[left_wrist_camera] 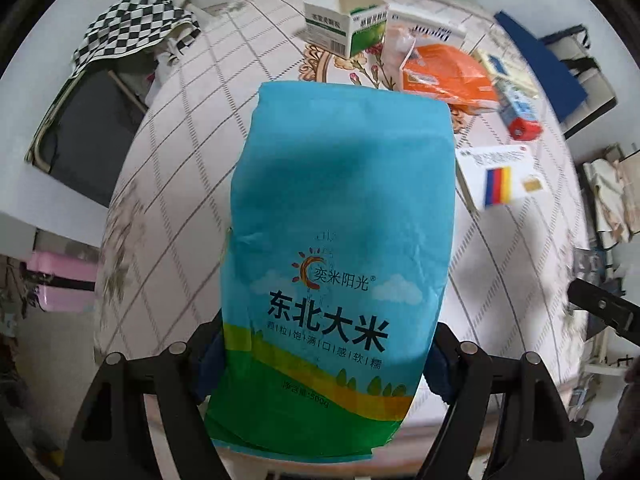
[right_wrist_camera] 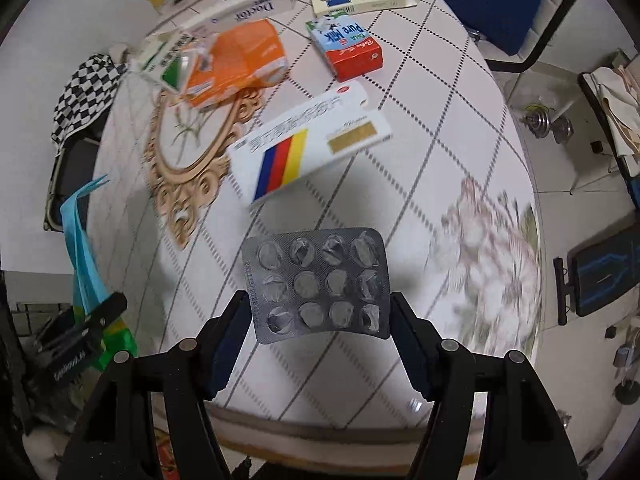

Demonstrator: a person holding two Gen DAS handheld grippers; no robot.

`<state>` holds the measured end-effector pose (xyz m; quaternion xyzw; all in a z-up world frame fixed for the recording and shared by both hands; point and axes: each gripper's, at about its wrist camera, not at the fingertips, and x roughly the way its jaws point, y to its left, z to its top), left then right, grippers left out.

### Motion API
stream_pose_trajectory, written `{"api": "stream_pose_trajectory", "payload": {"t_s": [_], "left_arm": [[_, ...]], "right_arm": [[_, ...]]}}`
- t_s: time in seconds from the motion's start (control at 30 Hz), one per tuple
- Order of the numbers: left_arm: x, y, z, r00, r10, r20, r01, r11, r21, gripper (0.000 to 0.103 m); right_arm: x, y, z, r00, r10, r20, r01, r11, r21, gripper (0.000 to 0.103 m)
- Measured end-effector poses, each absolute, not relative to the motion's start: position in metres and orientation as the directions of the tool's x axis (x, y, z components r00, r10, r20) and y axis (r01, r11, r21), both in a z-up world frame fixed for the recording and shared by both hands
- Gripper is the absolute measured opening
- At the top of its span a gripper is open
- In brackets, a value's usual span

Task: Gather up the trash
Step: 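Grasp the blue-green rice bag with the left tool while the right tool grasps the blister pack, then carry both items over the trash bin and open both tools to drop them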

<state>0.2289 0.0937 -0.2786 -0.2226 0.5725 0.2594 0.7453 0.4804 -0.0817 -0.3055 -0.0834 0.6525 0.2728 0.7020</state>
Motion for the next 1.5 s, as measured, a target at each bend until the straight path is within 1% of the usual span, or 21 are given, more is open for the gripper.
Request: {"api": "stream_pose_trajectory", "payload": {"t_s": [0.07, 0.23, 0.4, 0.57, 0.67, 0.8, 0.87, 0.93, 1.03, 1.1, 1.13, 1.17, 1.23, 1.3, 1.33, 1.4, 1.5], "left_arm": [[0.212, 0.088, -0.271, 0.243, 0.135, -0.960, -0.624, 0.780, -0.048, 0.078], [0.156, 0.073, -0.256, 0.315, 0.125, -0.941, -0.570, 0.818, -0.082, 0.078], [0.099, 0.057, -0.260, 0.324, 0.081, -0.943, -0.518, 0.849, -0.105, 0.078], [0.043, 0.030, -0.290, 0.266, -0.038, -0.963, -0.491, 0.855, -0.169, 0.078], [0.019, 0.013, -0.329, 0.204, -0.112, -0.973, -0.484, 0.852, -0.199, 0.078], [0.008, 0.001, -0.403, 0.113, -0.215, -0.970, -0.517, 0.821, -0.242, 0.078], [0.012, -0.001, -0.453, 0.083, -0.272, -0.959, -0.543, 0.795, -0.273, 0.078], [0.020, -0.002, -0.495, 0.058, -0.294, -0.954, -0.552, 0.787, -0.276, 0.078], [0.038, -0.003, -0.565, 0.033, -0.344, -0.938, -0.564, 0.769, -0.302, 0.078], [0.050, -0.002, -0.608, 0.027, -0.377, -0.926, -0.579, 0.749, -0.322, 0.078], [0.058, -0.002, -0.638, 0.023, -0.406, -0.914, -0.585, 0.735, -0.342, 0.078], [0.062, -0.002, -0.652, 0.021, -0.422, -0.906, -0.587, 0.729, -0.352, 0.079], [0.073, -0.001, -0.695, 0.026, -0.451, -0.892, -0.599, 0.707, -0.375, 0.084], [0.076, -0.002, -0.720, 0.018, -0.456, -0.890, -0.606, 0.703, -0.372, 0.095], [0.078, -0.001, -0.733, 0.010, -0.452, -0.892, -0.613, 0.702, -0.362, 0.097], [0.075, 0.002, -0.741, 0.013, -0.441, -0.898, -0.619, 0.701, -0.353, 0.098], [0.067, 0.006, -0.745, 0.010, -0.369, -0.929, -0.629, 0.720, -0.293, 0.098]], "right_arm": [[0.452, -0.079, -0.302, 0.016, 0.292, -0.956, -0.488, 0.837, 0.248, 0.071], [0.372, -0.112, -0.281, 0.062, 0.347, -0.936, -0.456, 0.844, 0.283, 0.071], [0.284, -0.143, -0.279, 0.079, 0.377, -0.923, -0.412, 0.855, 0.314, 0.071], [0.202, -0.182, -0.308, -0.004, 0.357, -0.934, -0.355, 0.873, 0.335, 0.071], [0.169, -0.202, -0.339, -0.061, 0.333, -0.941, -0.320, 0.886, 0.334, 0.071], [0.140, -0.228, -0.407, -0.145, 0.275, -0.950, -0.260, 0.916, 0.305, 0.071], [0.133, -0.234, -0.437, -0.174, 0.262, -0.949, -0.245, 0.922, 0.299, 0.071], [0.130, -0.239, -0.474, -0.199, 0.247, -0.948, -0.230, 0.929, 0.291, 0.071], [0.130, -0.243, -0.534, -0.219, 0.236, -0.947, -0.215, 0.935, 0.282, 0.071], [0.133, -0.244, -0.587, -0.243, 0.236, -0.941, -0.194, 0.939, 0.285, 0.071], [0.136, -0.244, -0.609, -0.255, 0.241, -0.937, -0.185, 0.939, 0.291, 0.071], [0.138, -0.243, -0.631, -0.264, 0.248, -0.932, -0.177, 0.938, 0.299, 0.071], [0.142, -0.240, -0.673, -0.282, 0.253, -0.925, -0.169, 0.936, 0.308, 0.071], [0.146, -0.237, -0.709, -0.303, 0.269, -0.914, -0.156, 0.932, 0.326, 0.071], [0.148, -0.234, -0.729, -0.317, 0.273, -0.908, -0.154, 0.930, 0.333, 0.071], [0.150, -0.229, -0.759, -0.328, 0.277, -0.903, -0.152, 0.928, 0.340, 0.072], [0.155, -0.219, -0.793, -0.352, 0.290, -0.890, -0.148, 0.922, 0.359, 0.073]]}}
